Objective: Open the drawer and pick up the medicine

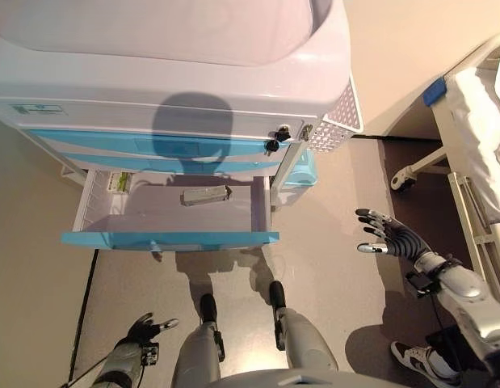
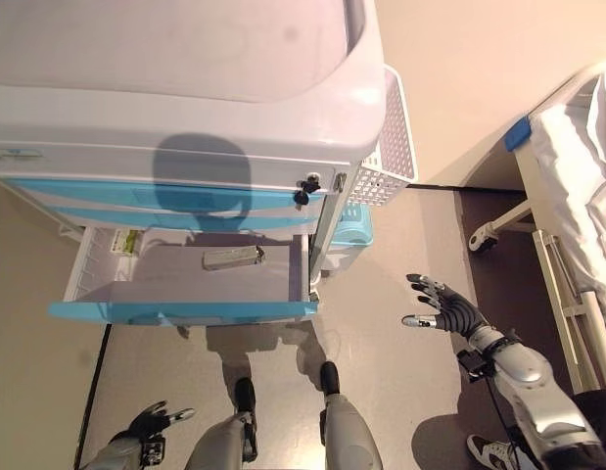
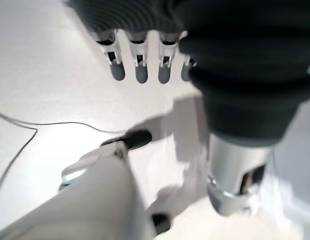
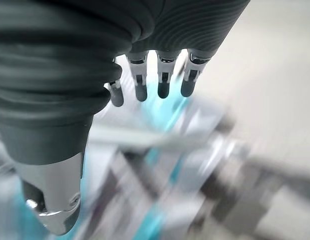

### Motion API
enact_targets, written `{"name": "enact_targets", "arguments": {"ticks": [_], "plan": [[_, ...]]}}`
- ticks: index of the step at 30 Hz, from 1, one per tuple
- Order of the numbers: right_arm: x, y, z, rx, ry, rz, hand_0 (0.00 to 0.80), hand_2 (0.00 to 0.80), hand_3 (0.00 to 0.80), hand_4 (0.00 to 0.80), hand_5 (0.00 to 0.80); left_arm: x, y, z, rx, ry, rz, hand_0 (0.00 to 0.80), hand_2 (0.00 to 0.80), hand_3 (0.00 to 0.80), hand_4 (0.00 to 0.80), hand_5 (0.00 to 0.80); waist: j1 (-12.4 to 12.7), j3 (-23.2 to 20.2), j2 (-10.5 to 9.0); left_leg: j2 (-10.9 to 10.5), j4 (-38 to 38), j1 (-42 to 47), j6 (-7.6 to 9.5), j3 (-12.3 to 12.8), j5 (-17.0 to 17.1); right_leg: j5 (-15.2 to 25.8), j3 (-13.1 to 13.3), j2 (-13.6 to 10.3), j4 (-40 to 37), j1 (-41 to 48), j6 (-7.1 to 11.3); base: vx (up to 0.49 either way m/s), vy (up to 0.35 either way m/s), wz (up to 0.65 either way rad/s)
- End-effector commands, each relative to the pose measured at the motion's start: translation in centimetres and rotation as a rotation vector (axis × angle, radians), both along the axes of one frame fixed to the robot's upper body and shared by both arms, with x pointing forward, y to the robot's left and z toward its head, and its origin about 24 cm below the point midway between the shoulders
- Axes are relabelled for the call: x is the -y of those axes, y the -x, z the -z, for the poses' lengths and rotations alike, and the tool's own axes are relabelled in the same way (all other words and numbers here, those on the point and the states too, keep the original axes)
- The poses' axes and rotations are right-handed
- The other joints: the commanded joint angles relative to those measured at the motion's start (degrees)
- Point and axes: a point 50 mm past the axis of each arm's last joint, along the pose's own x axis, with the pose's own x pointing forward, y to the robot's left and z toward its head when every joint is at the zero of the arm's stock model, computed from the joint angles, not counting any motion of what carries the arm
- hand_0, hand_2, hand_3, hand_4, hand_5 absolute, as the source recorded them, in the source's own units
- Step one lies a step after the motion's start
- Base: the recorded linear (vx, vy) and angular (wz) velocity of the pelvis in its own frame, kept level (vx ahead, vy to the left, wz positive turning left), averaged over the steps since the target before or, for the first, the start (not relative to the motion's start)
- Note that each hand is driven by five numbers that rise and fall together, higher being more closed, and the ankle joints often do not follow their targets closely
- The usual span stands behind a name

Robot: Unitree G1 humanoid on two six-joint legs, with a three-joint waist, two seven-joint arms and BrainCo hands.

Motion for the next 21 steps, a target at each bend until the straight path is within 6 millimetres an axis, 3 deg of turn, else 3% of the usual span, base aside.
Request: {"name": "enact_targets", "arguments": {"ticks": [1, 4, 13, 19, 21], "plan": [[-2.8, -1.4, -4.1, 0.057, -0.112, -0.24, 0.0, 0.0, 0.0, 0.0, 0.0, -0.2, -0.1, -0.2, -0.002, -0.01, 0.052, 0.0, 0.0, 0.0, 0.0, 0.0, 1.5, 0.5, -0.74, -3.1, 2.4, -1.5, 1.18, -0.5, -2.2, 2.1, 0.1, 1.8, 1.0, -1.0, 1.68, -0.002, 0.028, -0.1], [-4.9, -1.7, -6.4, 0.063, -0.095, -0.399, 0.0, 0.0, 0.0, 0.0, 0.0, 0.1, -0.6, -0.3, 0.016, -0.007, 0.072, 0.0, 0.0, 0.0, 0.0, 0.0, 2.1, 0.3, -0.84, -3.2, 2.7, -1.7, 1.27, -0.6, -2.3, 2.2, -0.3, 1.4, 0.7, -0.8, 1.7, 0.001, 0.006, -0.02], [-8.1, -4.7, -8.7, 0.184, -0.158, -0.421, 0.0, 0.0, 0.0, 0.0, 0.0, 0.3, 0.3, 0.3, -0.022, -0.011, 0.033, 0.0, 0.0, 0.0, 0.0, 0.0, 4.2, 0.9, -0.36, -4.1, 3.8, -3.5, 1.53, -2.8, -2.1, 1.9, -2.8, 0.5, 0.9, -0.8, 1.3, -0.011, -0.014, 0.11], [-10.3, -7.8, -8.1, 0.227, -0.263, -0.306, 0.0, 0.0, 0.0, 0.0, 0.0, -0.5, 1.1, 0.3, -0.049, -0.047, -0.005, 0.0, 0.0, 0.0, 0.0, 0.0, 6.1, 2.0, 0.51, -4.6, 4.3, -4.7, 1.78, -5.1, -1.6, 0.8, -5.1, -0.1, 2.1, -0.9, 0.74, -0.008, -0.033, 0.25], [-10.3, -7.8, -8.1, 0.227, -0.263, -0.306, 0.0, 0.0, 0.0, 0.0, 0.0, -0.5, 1.1, 0.3, -0.049, -0.047, -0.005, 0.0, 0.0, 0.0, 0.0, 0.0, 6.1, 2.0, 0.5, -4.6, 4.3, -4.8, 1.78, -5.1, -1.6, 0.8, -5.1, -0.1, 2.2, -0.9, 0.74, -0.008, -0.02, 0.26]]}}
